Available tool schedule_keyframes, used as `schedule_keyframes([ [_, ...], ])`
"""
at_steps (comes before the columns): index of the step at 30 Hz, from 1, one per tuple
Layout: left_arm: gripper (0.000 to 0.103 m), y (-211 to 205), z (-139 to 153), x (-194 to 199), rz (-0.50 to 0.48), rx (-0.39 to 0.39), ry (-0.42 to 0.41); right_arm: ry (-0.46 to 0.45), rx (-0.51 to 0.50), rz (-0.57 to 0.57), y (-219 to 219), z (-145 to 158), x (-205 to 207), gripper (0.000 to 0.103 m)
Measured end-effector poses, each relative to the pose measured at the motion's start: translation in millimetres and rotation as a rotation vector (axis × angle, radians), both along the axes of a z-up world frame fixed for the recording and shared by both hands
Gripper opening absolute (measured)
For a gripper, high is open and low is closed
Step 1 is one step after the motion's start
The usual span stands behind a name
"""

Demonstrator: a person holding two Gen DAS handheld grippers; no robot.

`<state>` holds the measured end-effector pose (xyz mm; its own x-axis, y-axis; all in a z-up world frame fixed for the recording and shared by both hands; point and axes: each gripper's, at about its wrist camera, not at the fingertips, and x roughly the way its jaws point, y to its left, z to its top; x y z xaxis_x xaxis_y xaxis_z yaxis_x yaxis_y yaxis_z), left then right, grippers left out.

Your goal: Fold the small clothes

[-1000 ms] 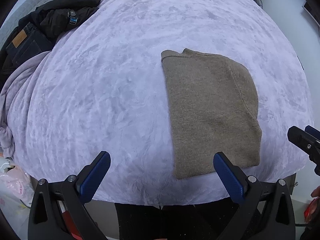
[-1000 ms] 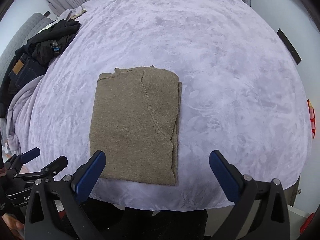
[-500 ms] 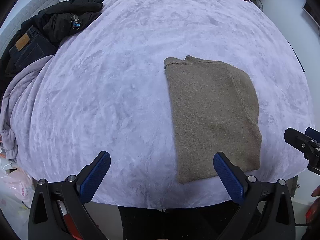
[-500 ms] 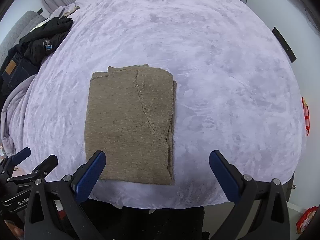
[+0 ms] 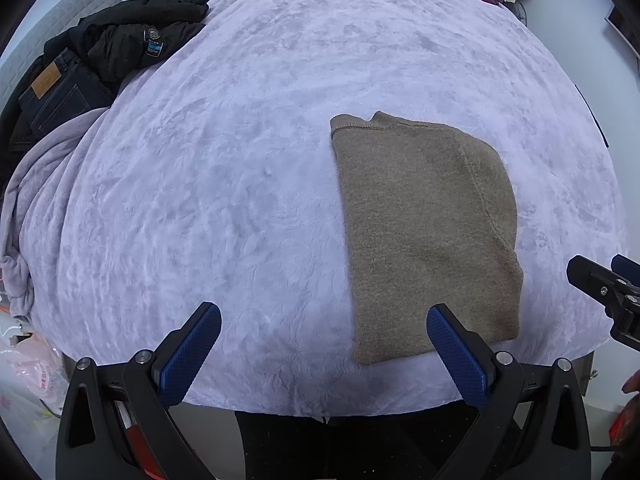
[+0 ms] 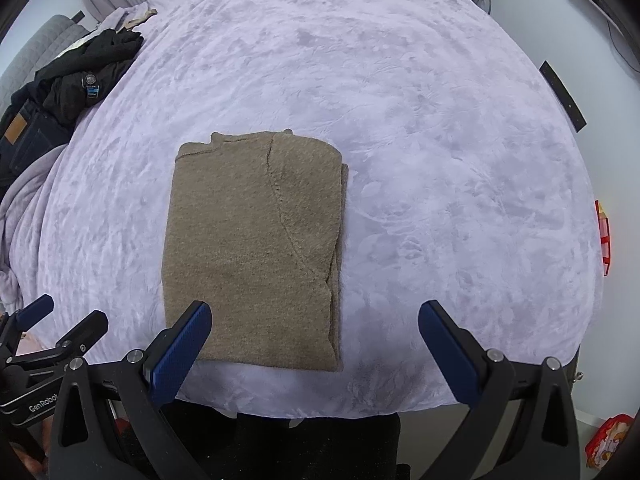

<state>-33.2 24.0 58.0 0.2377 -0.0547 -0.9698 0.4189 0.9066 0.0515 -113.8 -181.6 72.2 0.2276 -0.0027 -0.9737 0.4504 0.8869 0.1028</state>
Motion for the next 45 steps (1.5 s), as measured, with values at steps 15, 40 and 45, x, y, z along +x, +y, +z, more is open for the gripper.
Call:
schedule_keyframes([
  [15,0.103,1.2,-0.1,-0.1,0.000,-0.001,0.001,0.001,0.000,0.000,1.1,0.4,-0.1,0.103],
  [40,0.103,1.2,0.0,-3.1,0.004,-0.001,0.002,0.001,0.003,0.000,4.3,0.4,0.0,0.103],
  [45,0.103,1.1,-0.4,-3.3,0.004,-0.001,0.004,0.003,0.000,-0.001,5.7,0.5,0.3,0.103],
])
